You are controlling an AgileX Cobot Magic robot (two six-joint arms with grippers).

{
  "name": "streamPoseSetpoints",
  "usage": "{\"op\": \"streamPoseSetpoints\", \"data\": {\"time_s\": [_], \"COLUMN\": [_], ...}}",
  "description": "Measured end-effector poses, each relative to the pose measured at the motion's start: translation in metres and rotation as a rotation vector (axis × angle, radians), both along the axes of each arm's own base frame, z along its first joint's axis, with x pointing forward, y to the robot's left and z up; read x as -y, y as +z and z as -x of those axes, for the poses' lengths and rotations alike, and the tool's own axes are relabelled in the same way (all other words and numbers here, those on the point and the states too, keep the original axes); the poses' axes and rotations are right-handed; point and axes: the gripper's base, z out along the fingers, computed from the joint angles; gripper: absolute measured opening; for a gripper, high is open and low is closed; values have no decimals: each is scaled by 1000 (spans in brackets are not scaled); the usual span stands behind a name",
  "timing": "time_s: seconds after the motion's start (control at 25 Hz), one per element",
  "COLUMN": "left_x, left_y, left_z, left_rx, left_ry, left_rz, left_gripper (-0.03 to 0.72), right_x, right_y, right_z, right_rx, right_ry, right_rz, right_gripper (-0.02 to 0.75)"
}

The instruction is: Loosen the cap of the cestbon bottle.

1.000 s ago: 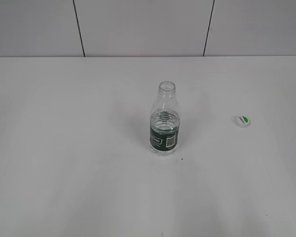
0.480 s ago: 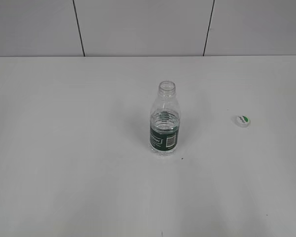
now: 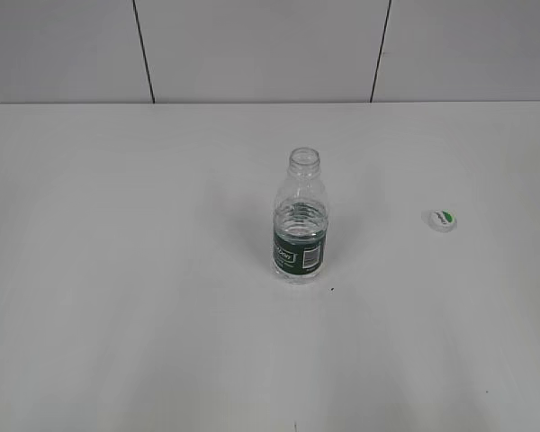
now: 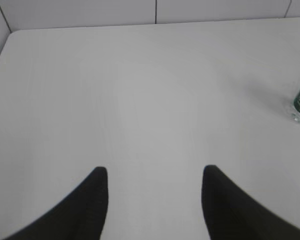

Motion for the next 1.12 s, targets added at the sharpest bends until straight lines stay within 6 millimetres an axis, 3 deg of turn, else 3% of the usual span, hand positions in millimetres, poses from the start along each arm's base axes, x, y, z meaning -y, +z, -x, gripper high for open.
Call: {"op": "streamPoseSetpoints", "data": {"time_s": [1.12], "left_x": [0], "left_y": [0], "left_z": [0], "left_rx": [0], "left_ry": [21], "left_rz": [-1], "left_gripper": [377], "right_x": [0], "right_y": [0], "right_z": [0], "right_rx": [0], "right_ry": [-2], "right_rz": [-3], "right_gripper": [517]}}
